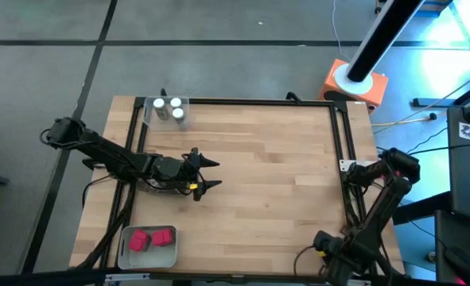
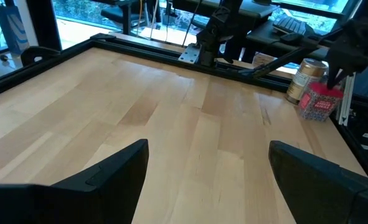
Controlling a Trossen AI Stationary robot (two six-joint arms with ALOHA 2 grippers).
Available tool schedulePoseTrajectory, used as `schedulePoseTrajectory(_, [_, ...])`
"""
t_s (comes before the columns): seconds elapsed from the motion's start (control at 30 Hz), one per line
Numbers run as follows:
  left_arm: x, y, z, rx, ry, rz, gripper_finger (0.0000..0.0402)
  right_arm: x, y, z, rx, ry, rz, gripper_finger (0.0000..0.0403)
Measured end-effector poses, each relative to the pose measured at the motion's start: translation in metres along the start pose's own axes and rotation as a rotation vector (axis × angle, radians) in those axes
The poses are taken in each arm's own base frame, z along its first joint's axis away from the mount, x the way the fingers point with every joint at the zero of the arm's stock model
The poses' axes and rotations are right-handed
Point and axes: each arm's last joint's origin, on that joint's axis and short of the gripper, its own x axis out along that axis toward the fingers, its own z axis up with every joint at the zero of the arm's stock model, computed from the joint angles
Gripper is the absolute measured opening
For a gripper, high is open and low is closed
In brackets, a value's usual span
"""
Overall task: Sort spices by type
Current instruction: Put the red spice can into the gray bin
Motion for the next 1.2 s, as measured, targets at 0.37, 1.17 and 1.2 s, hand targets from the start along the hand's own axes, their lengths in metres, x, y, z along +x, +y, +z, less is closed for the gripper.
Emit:
schedulePoseTrajectory(0.37, [0.000,0.000,0.000,0.001,0.000,0.000,0.0315,-0.009,-0.003,0.054,-0.116,-0.173,-0.029,0.0014])
schedulePoseTrajectory(1.17, [0.000,0.000,0.000,-0.001,0.000,0.001,0.0315,-0.033,-0.047,0.183,-0.351,-0.460,-0.334,0.0014])
schedulePoseTrajectory(1.2, [0.000,0.000,0.000,-0.001,0.000,0.002,0.0315,-0.034,-0.049,0.188,-0.346,-0.471,-0.340,0.0014])
